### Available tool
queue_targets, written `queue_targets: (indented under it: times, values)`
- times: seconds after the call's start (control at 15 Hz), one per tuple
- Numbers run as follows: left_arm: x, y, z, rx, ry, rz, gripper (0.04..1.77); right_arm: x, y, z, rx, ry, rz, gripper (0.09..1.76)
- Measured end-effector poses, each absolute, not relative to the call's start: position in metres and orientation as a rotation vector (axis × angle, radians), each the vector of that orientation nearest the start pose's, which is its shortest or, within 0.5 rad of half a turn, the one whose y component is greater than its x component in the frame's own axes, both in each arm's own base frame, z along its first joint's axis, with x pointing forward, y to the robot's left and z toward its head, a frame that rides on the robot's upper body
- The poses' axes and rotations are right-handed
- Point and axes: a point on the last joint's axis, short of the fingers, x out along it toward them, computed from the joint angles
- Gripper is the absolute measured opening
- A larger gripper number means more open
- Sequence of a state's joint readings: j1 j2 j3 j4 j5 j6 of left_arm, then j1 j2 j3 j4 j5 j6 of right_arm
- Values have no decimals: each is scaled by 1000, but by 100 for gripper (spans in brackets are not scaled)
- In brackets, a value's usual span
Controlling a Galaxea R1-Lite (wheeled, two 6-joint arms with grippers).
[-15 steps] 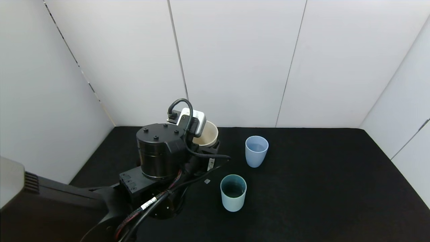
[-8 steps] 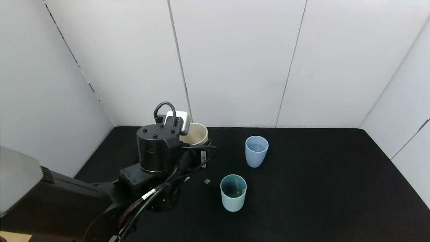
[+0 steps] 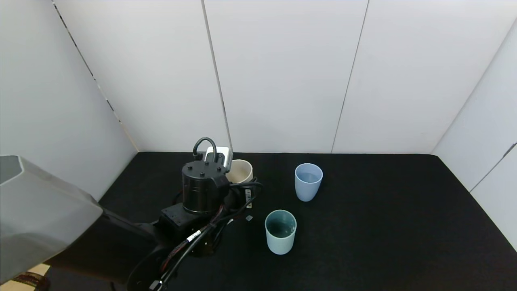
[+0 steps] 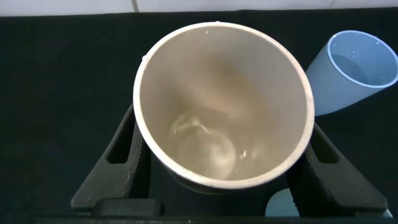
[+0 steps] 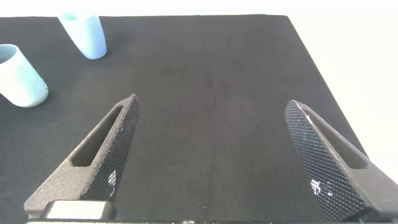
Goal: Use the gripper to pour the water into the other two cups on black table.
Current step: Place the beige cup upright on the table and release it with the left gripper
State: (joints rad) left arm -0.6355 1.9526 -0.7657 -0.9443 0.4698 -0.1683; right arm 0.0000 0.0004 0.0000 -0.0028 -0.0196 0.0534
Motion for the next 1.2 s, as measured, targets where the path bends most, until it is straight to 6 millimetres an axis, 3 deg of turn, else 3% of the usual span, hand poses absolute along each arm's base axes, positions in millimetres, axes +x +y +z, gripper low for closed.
queue_targets:
  times: [0.67, 1.2]
  values:
    - [300, -207, 77, -10, 282, -183, 122, -23, 0, 76, 53, -3, -20, 171]
    - [311, -203, 62, -7, 307, -210, 122, -23, 0, 76, 53, -3, -20, 171]
